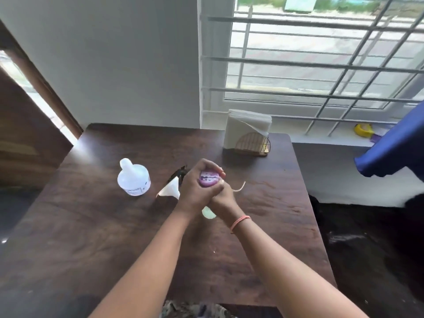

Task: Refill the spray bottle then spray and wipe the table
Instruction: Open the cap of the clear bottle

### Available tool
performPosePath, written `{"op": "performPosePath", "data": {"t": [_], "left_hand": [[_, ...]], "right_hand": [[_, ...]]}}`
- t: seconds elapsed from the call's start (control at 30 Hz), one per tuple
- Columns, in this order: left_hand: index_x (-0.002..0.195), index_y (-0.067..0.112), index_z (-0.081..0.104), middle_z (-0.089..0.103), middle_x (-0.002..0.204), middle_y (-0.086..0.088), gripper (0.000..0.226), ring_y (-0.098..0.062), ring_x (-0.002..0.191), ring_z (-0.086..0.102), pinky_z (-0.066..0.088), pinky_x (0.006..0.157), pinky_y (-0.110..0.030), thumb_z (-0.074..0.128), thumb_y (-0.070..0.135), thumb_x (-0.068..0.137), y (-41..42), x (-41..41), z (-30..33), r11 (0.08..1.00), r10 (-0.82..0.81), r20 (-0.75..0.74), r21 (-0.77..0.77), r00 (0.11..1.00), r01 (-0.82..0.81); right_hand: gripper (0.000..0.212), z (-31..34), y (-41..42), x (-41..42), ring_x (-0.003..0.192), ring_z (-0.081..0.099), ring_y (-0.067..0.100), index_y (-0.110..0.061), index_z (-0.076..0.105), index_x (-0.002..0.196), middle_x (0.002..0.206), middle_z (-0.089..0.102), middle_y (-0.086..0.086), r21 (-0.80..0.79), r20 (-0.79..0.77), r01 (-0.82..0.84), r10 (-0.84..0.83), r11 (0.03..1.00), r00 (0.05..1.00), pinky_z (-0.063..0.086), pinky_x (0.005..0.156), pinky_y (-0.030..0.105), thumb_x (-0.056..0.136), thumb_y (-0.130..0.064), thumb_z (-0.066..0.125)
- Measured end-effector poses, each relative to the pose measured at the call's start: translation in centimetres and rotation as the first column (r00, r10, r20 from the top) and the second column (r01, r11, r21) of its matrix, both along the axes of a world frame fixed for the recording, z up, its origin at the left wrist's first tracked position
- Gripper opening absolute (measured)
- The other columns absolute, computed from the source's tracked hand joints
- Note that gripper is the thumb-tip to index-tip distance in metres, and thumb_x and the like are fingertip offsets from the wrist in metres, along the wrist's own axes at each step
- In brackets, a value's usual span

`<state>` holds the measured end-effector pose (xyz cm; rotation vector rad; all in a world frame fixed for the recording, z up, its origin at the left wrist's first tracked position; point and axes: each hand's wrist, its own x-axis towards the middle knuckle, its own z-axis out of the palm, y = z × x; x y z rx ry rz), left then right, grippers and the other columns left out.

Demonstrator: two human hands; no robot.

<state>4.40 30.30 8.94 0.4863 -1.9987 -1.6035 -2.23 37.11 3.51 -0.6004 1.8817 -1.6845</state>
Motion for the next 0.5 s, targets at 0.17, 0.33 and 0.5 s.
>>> {"op": "performPosePath", "data": {"t": [0.17,0.33,0.5], "left_hand": [[0.086,0.028,0.061,0.072,0.089,0.001,0.036,-0.018,0.097,0.070,0.053,0.095,-0.044,0.071,-0.002,0.068,2.3,0.8,-1.5,0.997,0.076,0.029,0.030,0.997,-0.077],[0.085,0.033,0.061,0.071,0.092,0.002,0.031,-0.017,0.100,0.068,0.051,0.095,-0.047,0.070,0.011,0.066,3.3,0.6,-2.0,0.991,0.132,0.038,0.008,0.990,-0.132],[0.084,0.037,0.059,0.071,0.089,0.004,0.028,-0.016,0.095,0.068,0.053,0.092,-0.044,0.068,0.021,0.064,3.8,0.1,-2.4,0.976,0.216,-0.017,-0.017,0.976,-0.217]], "right_hand": [[0.025,-1.7,1.7,1.1,0.078,0.065,0.002,-0.020,0.068,0.086,0.080,0.072,-0.013,-0.002,0.069,-0.004,0.004,1.000,0.998,0.051,0.075,0.025,0.067,-0.006,0.073],[0.027,-1.1,2.1,1.0,0.063,0.060,-0.009,-0.015,0.064,0.083,0.070,0.066,-0.014,0.024,0.083,-0.019,0.017,1.000,0.996,0.047,0.064,0.012,0.078,0.010,0.070],[0.017,-1.0,1.7,1.2,0.063,0.056,-0.007,-0.022,0.063,0.081,0.072,0.062,-0.014,0.013,0.034,-0.015,0.015,1.000,0.999,0.047,0.064,0.018,0.075,-0.009,0.073]]}}
